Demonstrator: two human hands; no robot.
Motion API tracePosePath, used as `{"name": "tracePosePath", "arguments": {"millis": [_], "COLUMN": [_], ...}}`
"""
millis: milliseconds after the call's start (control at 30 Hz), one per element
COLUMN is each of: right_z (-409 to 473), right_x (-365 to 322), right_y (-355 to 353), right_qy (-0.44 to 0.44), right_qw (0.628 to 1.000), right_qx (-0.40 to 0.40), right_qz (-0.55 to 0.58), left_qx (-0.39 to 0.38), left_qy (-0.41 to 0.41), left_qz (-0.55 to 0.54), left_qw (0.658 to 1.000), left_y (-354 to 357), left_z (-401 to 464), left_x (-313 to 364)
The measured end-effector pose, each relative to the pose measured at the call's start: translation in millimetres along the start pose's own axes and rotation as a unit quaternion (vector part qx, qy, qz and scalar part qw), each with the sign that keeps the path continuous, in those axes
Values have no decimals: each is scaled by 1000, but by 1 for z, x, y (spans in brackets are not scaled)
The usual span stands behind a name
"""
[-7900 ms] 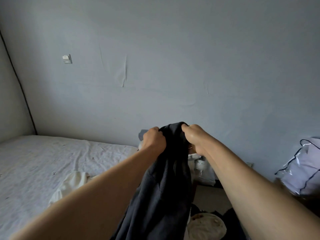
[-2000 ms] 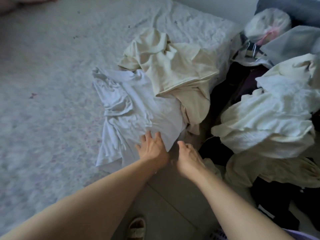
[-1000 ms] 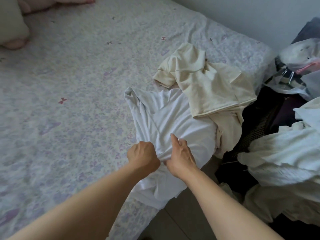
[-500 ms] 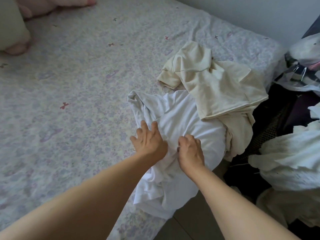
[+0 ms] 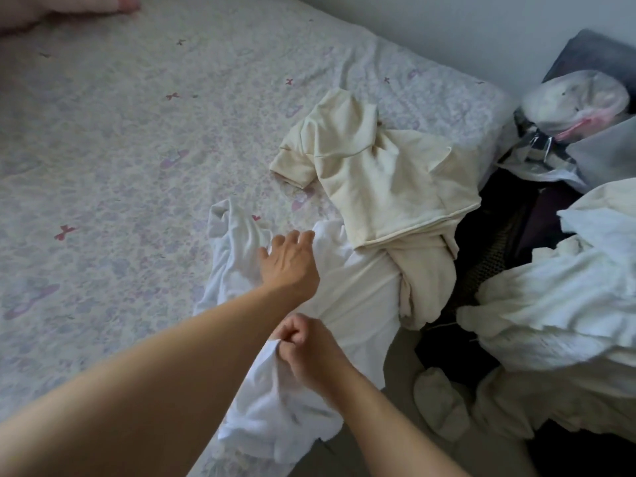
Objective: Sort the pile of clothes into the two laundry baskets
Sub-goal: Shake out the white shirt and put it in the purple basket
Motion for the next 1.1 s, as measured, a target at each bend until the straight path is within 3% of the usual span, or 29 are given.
{"name": "tracePosePath", "arguments": {"millis": [167, 400, 533, 700, 867, 1033, 1100], "right_z": [12, 22, 23, 27, 30, 26, 17], "right_x": [29, 28, 29, 28, 5, -20, -23], "right_y": [-58, -82, -79, -84, -104, -107, -113], "right_qy": [36, -15, -22, 4, -48, -144, -130], "right_qw": [995, 993, 989, 985, 953, 907, 901], "right_qx": [95, 82, 93, 120, 226, 184, 210], "right_qz": [17, -86, -110, -126, -194, -350, -357], "left_qx": [-16, -34, -53, 19, 132, 234, 252], "left_qy": [-1, 9, -34, -17, 30, 51, 57], "left_qz": [36, 64, -18, -54, -71, -118, -134], "left_qw": [999, 997, 998, 998, 988, 964, 957], "left_y": [16, 19, 22, 8, -30, -70, -79], "left_z": [12, 18, 7, -20, -52, -85, -93], "left_x": [14, 32, 27, 10, 4, 3, 7]}}
Point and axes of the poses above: each hand's wrist, its own z-axis towards the middle knuckle, its own y-axis out of the palm, x = y × z, the point moved 6 cm from there along z, towards the middle knuckle, and after that the axes turned 3 degrees about -y, right-handed, at the moved point
